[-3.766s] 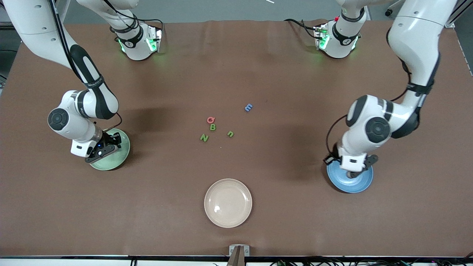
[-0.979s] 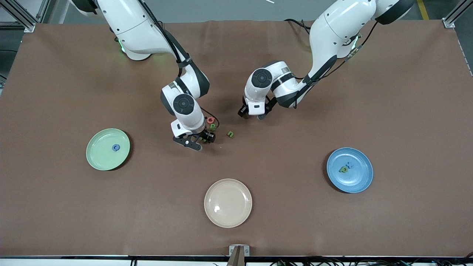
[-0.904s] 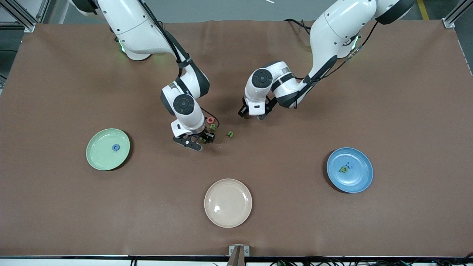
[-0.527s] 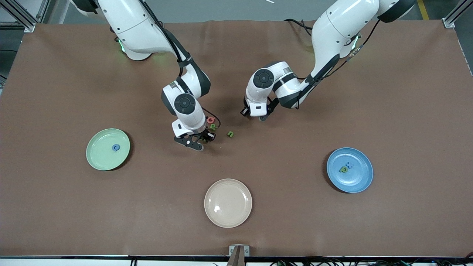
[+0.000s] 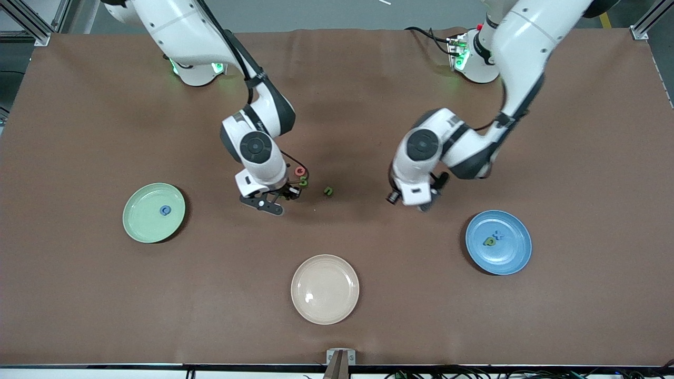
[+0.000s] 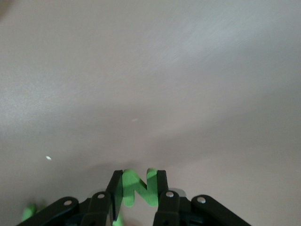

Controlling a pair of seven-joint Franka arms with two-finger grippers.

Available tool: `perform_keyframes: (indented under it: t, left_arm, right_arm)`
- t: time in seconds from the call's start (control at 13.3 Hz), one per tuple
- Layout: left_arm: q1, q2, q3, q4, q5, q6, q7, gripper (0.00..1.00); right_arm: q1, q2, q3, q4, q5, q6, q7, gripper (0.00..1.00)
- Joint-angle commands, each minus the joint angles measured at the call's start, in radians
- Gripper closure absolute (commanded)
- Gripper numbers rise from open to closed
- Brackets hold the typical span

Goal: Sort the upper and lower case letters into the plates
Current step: 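Place the E and N on the blue and green plates with both grippers, then grasp the green U and green B with the left and right grippers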

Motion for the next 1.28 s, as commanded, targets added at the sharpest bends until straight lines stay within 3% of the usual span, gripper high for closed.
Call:
perform_keyframes:
  t: [0.0, 0.15, 0.38, 0.45, 0.53, 0.6, 0.68, 0.9, 1.05, 1.21]
  left_arm:
    - [0.145, -0.003, -0.009, 0.051, 0.017, -0.031, 0.221, 1.00]
    - [0.243, 0.030, -0.007, 0.081, 0.020, -0.025, 0.390, 0.95]
    - [0.294, 0.074, 0.023, 0.111, 0.062, -0.023, 0.515, 0.90]
    - [0.296, 0.080, 0.045, 0.111, 0.086, -0.023, 0.524, 0.81]
    - [0.299, 0.092, 0.065, 0.111, 0.108, -0.023, 0.541, 0.62]
    - [0.301, 0.100, 0.074, 0.110, 0.120, -0.022, 0.546, 0.25]
    - [0.301, 0.097, 0.074, 0.107, 0.122, -0.022, 0.544, 0.00]
    - [0.269, 0.069, 0.038, 0.104, 0.106, -0.049, 0.489, 0.00]
    - [0.233, 0.072, -0.046, 0.107, 0.108, -0.083, 0.395, 0.00]
    - [0.140, 0.080, -0.058, 0.119, 0.106, -0.082, 0.318, 0.02]
  right_arm:
    - [-0.147, -0.153, 0.012, -0.055, 0.004, -0.133, -0.261, 0.83]
    - [-0.275, -0.202, 0.012, -0.090, 0.004, -0.151, -0.514, 0.83]
    - [-0.448, -0.207, 0.012, -0.120, 0.004, -0.136, -0.842, 0.83]
    - [-0.502, -0.204, 0.013, -0.129, 0.004, -0.113, -0.939, 0.83]
    - [-0.542, -0.201, 0.013, -0.158, 0.004, -0.072, -1.019, 0.82]
    - [-0.565, -0.201, 0.013, -0.204, 0.004, -0.003, -1.074, 0.82]
    - [-0.580, -0.201, 0.013, -0.254, 0.004, 0.076, -1.107, 0.82]
    - [-0.591, -0.160, 0.012, -0.366, 0.004, 0.302, -1.138, 0.82]
    - [-0.603, -0.121, 0.012, -0.373, 0.004, 0.329, -1.148, 0.81]
    - [-0.610, -0.100, 0.012, -0.374, 0.004, 0.330, -1.167, 0.81]
